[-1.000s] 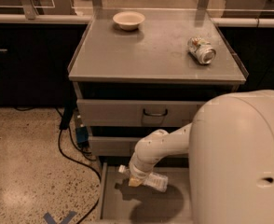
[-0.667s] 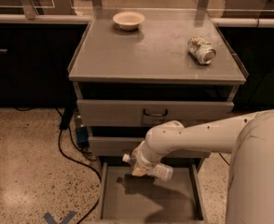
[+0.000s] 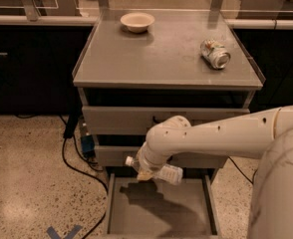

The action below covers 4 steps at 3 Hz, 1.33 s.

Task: Pick blue plastic bottle from bottom drawer and place on counter

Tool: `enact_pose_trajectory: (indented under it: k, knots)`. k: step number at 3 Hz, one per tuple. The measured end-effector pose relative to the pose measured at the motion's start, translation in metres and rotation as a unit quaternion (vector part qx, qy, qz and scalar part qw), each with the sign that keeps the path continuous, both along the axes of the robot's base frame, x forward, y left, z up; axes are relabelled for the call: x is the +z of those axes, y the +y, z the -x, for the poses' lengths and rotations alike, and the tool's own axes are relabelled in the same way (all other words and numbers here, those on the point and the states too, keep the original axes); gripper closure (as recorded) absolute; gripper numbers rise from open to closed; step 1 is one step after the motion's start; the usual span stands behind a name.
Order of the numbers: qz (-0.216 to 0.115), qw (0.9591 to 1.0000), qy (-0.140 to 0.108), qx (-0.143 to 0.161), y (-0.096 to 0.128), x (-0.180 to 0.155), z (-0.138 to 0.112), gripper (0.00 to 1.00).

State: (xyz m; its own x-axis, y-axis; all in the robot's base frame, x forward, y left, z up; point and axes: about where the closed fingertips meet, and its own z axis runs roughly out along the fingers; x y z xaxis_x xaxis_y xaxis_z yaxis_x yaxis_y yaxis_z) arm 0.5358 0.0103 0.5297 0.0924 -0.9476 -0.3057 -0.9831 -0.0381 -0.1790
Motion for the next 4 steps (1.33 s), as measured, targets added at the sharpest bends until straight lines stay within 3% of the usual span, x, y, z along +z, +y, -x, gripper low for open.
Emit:
enact_pose_trajectory:
  k: [1,2,3,4]
  knots:
    - [0.031,0.9989,-0.032,0.017,0.017,0.070,0.000,1.00]
    - [0.033,0.9964,-0.073,0.028,0.029,0.169,-0.012,1.00]
    - [0.014,0.9936,-0.103,0.043,0.028,0.225,-0.026,1.00]
    - [0.014,0.9936,-0.103,0.043,0.028,0.225,-0.026,1.00]
